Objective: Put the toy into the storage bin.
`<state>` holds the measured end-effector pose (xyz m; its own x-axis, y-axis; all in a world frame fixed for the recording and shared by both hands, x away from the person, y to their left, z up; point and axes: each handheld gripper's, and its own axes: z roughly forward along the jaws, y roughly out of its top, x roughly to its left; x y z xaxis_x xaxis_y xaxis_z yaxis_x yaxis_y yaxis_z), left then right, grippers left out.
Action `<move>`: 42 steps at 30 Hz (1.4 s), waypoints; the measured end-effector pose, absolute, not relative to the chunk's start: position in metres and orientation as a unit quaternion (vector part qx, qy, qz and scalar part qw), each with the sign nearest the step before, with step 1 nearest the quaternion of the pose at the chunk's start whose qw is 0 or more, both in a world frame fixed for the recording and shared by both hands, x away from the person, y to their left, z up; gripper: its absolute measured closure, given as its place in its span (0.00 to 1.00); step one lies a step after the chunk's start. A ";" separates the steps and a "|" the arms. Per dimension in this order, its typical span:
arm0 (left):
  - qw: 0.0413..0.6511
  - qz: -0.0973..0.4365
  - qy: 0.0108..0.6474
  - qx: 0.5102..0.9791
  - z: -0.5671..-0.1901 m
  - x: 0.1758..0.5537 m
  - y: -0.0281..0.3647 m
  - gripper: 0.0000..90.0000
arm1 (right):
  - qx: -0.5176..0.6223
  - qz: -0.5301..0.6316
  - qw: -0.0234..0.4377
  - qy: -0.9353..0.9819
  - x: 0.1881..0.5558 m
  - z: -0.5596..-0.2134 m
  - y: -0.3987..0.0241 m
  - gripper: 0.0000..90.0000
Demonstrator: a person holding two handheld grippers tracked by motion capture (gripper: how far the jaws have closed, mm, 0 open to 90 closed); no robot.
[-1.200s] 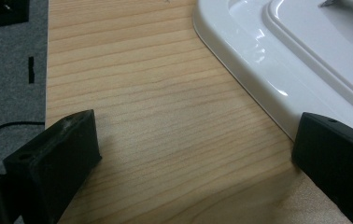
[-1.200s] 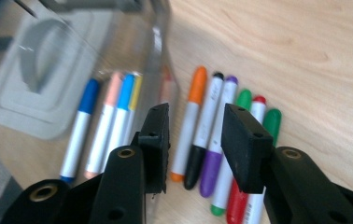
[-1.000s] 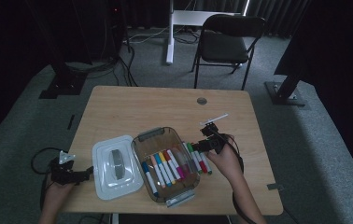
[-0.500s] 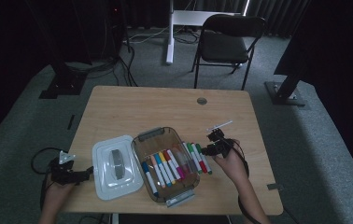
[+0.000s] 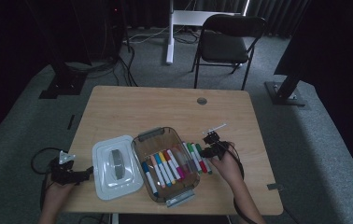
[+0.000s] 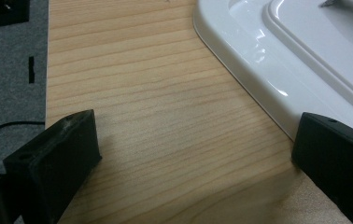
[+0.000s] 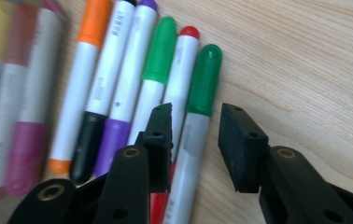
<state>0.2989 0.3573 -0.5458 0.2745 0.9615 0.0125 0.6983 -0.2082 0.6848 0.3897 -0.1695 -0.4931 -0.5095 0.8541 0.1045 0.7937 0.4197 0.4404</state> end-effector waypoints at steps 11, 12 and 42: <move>0.291 0.226 0.558 0.743 -0.546 0.299 0.357 0.01 | 0.504 0.196 0.058 0.839 0.395 -0.507 -0.171 0.77; 0.291 0.226 0.558 0.744 -0.546 0.299 0.357 0.01 | 0.511 0.194 0.054 0.836 0.396 -0.511 -0.174 0.81; 0.291 0.227 0.558 0.743 -0.546 0.299 0.357 0.01 | 0.521 0.271 0.072 0.806 0.374 -0.419 -0.170 0.85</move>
